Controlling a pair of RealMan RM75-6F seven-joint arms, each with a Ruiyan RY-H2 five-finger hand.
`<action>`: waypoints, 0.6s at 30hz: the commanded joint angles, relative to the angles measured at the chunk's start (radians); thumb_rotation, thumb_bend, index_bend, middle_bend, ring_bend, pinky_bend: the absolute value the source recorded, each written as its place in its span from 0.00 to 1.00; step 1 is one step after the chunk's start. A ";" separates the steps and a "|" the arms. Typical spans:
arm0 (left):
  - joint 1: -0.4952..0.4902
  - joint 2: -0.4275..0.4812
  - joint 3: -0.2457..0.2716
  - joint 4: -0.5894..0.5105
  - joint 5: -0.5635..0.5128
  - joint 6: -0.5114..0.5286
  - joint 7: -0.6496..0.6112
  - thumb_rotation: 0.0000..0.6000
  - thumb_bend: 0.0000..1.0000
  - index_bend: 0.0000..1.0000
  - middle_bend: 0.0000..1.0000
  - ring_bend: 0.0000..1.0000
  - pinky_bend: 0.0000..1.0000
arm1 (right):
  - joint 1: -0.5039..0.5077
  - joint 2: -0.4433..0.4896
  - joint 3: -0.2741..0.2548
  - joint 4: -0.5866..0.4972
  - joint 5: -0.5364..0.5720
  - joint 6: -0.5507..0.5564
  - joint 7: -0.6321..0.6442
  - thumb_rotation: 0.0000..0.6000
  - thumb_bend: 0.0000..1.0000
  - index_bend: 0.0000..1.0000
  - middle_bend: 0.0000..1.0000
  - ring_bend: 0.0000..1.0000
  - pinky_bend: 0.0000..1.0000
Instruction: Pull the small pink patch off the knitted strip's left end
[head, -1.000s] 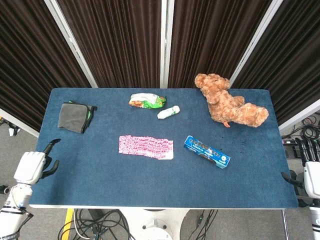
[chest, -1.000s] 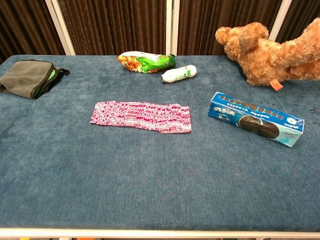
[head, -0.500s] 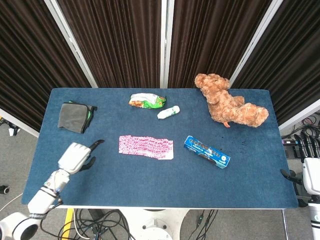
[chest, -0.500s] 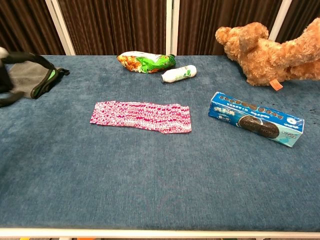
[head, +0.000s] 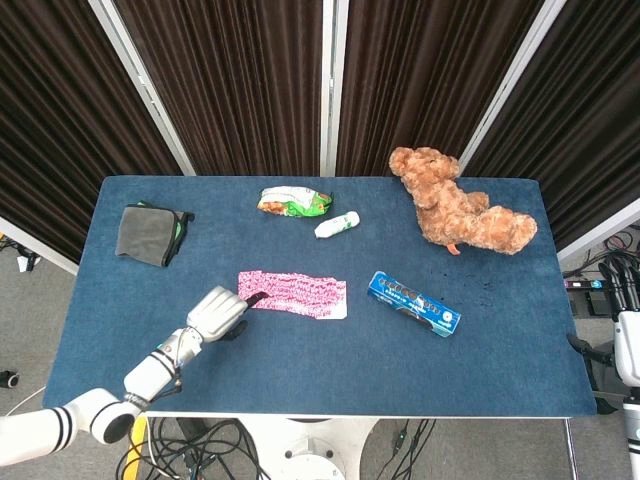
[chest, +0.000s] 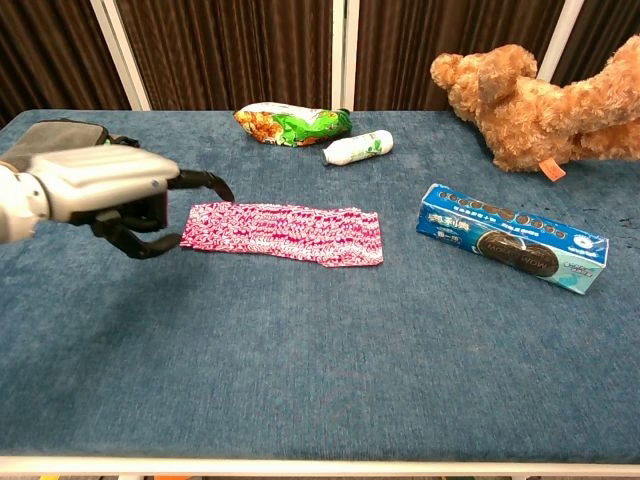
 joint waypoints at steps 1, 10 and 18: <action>-0.047 -0.046 -0.010 0.055 -0.080 -0.060 0.075 1.00 0.50 0.16 1.00 0.95 0.94 | -0.002 0.003 0.001 0.001 0.002 0.002 0.010 1.00 0.01 0.00 0.00 0.00 0.00; -0.092 -0.103 -0.017 0.153 -0.229 -0.090 0.154 1.00 0.51 0.16 1.00 0.95 0.94 | -0.002 0.005 0.004 0.029 0.030 -0.022 0.051 1.00 0.01 0.00 0.00 0.00 0.00; -0.107 -0.134 0.003 0.224 -0.269 -0.114 0.127 1.00 0.51 0.16 1.00 0.95 0.94 | 0.007 0.002 0.008 0.029 0.034 -0.031 0.046 1.00 0.01 0.00 0.00 0.00 0.00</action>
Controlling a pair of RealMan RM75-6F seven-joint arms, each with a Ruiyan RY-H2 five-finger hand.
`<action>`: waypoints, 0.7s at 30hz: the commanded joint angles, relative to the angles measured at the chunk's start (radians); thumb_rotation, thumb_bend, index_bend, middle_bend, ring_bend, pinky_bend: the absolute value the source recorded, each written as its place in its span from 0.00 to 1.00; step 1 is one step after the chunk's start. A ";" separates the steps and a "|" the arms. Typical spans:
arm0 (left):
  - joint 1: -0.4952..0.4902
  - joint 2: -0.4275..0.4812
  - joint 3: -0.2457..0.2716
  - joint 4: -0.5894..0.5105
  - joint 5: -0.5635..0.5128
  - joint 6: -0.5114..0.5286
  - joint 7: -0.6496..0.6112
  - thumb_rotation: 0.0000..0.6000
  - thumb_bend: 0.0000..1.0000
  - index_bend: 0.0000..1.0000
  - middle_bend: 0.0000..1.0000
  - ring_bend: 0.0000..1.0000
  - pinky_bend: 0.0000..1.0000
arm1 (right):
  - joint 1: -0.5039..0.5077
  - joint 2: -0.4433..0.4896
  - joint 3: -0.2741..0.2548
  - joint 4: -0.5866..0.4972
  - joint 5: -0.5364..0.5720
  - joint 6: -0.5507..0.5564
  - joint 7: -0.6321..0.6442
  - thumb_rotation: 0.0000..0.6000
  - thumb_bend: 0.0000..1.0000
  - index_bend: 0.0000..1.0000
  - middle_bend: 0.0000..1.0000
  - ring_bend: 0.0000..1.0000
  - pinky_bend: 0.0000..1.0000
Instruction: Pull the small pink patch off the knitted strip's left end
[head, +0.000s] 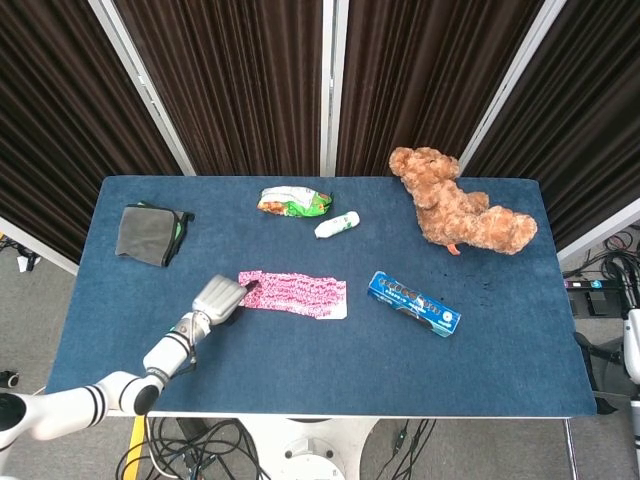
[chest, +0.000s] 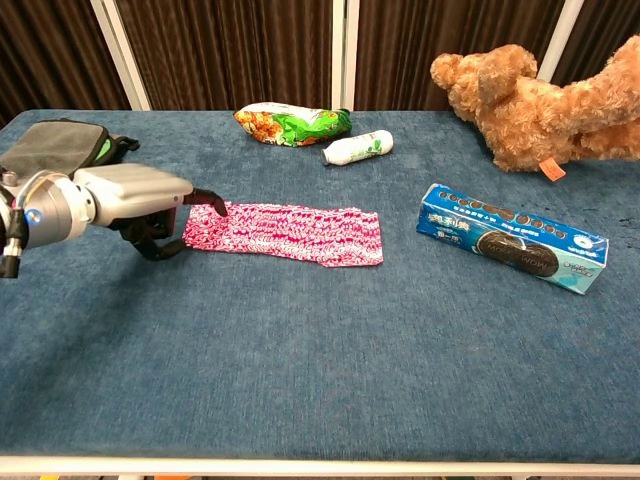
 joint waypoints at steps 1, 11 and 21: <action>-0.002 -0.011 0.014 0.019 0.003 -0.003 -0.019 1.00 0.51 0.16 1.00 0.95 0.94 | 0.002 -0.001 0.001 -0.001 0.002 -0.002 -0.002 1.00 0.01 0.00 0.00 0.00 0.00; 0.006 -0.009 0.044 0.035 0.015 0.016 -0.046 1.00 0.51 0.16 1.00 0.95 0.94 | 0.005 -0.005 -0.002 0.001 0.011 -0.015 -0.002 1.00 0.02 0.00 0.00 0.00 0.00; 0.033 0.029 0.068 0.036 -0.024 0.030 -0.048 1.00 0.51 0.16 1.00 0.95 0.94 | 0.011 -0.004 -0.007 -0.010 -0.001 -0.025 0.006 1.00 0.02 0.00 0.00 0.00 0.00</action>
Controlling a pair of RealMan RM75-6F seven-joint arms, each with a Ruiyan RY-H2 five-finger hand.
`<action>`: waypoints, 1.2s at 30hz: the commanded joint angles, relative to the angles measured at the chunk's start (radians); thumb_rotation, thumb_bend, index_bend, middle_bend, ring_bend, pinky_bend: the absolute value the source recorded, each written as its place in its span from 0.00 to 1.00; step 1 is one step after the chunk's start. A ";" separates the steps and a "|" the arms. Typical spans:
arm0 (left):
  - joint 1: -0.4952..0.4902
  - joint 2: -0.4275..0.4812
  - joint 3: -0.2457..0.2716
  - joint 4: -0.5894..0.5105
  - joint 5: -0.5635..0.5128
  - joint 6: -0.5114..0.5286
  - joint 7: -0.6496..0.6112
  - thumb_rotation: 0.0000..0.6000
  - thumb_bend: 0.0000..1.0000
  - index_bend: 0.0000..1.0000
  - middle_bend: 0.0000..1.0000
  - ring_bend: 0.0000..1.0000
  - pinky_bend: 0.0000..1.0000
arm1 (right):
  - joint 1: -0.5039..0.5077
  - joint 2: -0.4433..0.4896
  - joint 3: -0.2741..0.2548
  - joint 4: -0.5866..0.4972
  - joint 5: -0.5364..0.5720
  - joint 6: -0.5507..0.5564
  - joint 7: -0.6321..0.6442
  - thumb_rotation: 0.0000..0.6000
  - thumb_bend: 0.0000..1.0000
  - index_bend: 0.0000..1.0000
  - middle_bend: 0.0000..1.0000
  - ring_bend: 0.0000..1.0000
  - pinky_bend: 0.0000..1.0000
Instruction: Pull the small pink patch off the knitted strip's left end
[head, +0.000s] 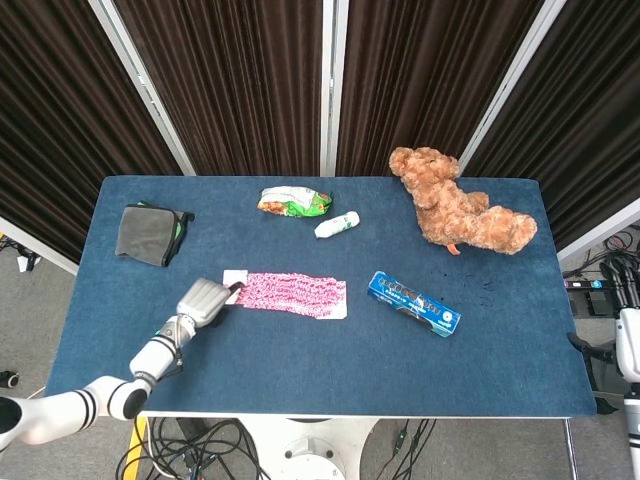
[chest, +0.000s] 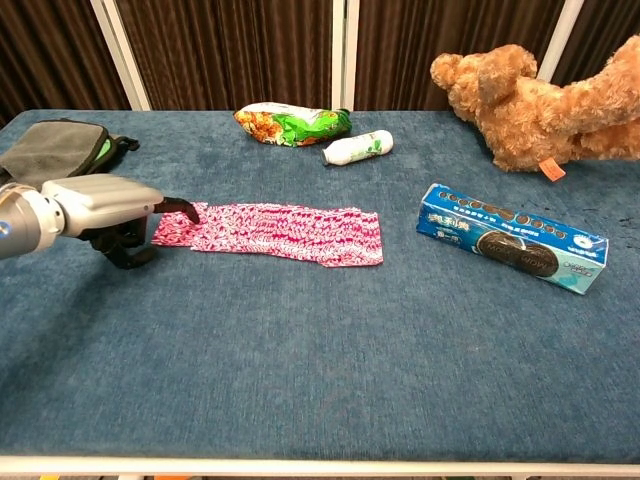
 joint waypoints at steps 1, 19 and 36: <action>0.009 0.010 0.010 0.007 -0.016 -0.006 -0.002 1.00 0.51 0.16 1.00 0.95 0.94 | 0.001 0.004 -0.004 -0.007 -0.006 -0.006 0.012 1.00 0.02 0.00 0.00 0.00 0.00; 0.062 0.073 0.014 0.024 -0.044 0.057 -0.019 1.00 0.51 0.16 1.00 0.95 0.94 | 0.000 0.012 -0.017 -0.032 -0.024 -0.008 0.015 1.00 0.02 0.00 0.00 0.00 0.00; -0.004 0.024 -0.035 -0.143 -0.017 0.085 0.034 1.00 0.52 0.16 1.00 0.95 0.94 | 0.003 0.013 -0.022 -0.026 -0.027 -0.017 0.047 1.00 0.01 0.00 0.00 0.00 0.00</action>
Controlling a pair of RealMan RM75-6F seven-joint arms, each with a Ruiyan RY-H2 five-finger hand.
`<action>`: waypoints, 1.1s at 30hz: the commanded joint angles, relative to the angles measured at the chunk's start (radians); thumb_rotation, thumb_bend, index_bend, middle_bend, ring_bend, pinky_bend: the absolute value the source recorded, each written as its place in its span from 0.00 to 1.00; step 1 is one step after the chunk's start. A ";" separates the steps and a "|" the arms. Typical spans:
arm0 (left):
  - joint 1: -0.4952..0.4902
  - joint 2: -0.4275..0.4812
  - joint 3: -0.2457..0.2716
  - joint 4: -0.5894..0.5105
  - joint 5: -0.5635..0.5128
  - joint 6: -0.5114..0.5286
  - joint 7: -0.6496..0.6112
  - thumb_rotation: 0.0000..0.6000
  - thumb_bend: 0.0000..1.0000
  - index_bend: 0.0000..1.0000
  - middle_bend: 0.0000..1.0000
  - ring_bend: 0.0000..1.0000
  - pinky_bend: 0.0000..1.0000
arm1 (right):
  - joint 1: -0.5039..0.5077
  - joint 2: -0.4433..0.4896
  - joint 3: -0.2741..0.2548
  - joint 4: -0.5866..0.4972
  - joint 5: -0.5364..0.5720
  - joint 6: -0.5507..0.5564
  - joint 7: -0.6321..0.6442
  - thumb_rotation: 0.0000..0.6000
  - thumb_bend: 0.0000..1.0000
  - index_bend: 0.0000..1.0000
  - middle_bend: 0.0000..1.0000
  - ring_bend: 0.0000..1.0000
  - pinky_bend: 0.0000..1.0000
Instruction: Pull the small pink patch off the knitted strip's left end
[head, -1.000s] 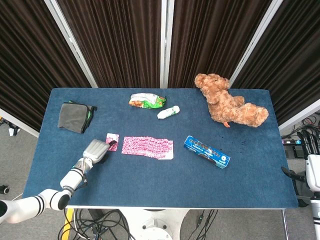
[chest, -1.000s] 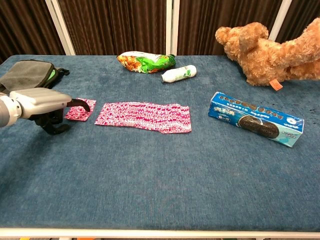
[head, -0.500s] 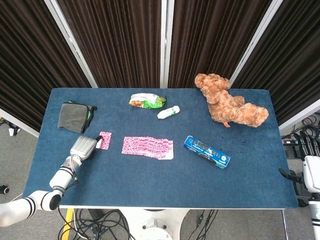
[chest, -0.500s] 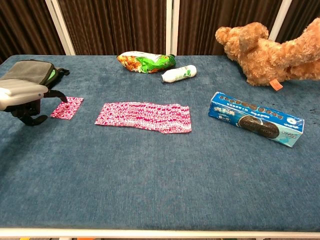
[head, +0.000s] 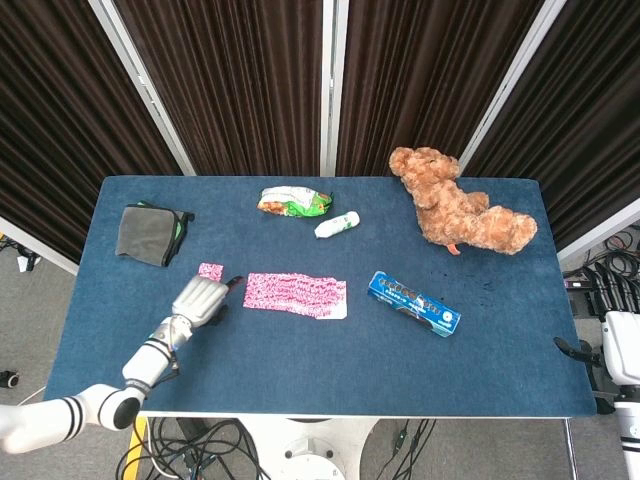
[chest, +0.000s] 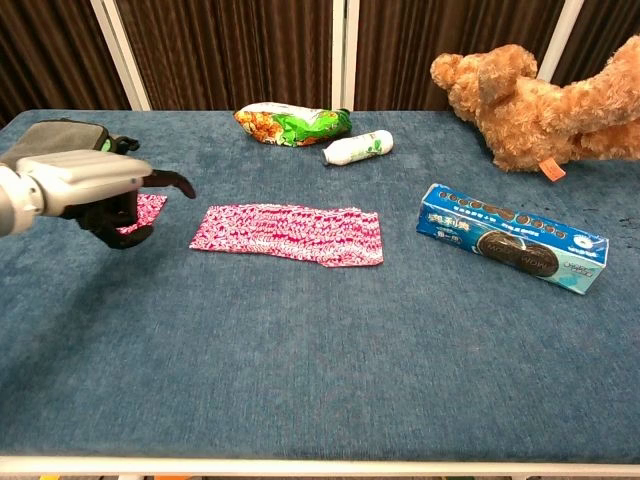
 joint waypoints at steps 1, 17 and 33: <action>-0.031 -0.048 -0.013 0.022 -0.041 -0.021 0.041 1.00 0.52 0.16 1.00 0.95 0.94 | -0.002 0.003 0.000 0.010 0.001 -0.001 0.025 1.00 0.01 0.00 0.00 0.00 0.00; -0.066 -0.138 0.001 0.123 -0.138 -0.038 0.124 1.00 0.53 0.16 1.00 0.95 0.94 | 0.000 -0.003 0.005 0.070 0.020 -0.025 0.092 1.00 0.01 0.00 0.00 0.00 0.00; 0.028 -0.022 0.060 -0.053 -0.103 0.063 0.080 1.00 0.53 0.16 1.00 0.95 0.94 | 0.001 -0.004 -0.002 0.049 0.005 -0.018 0.067 1.00 0.01 0.00 0.00 0.00 0.00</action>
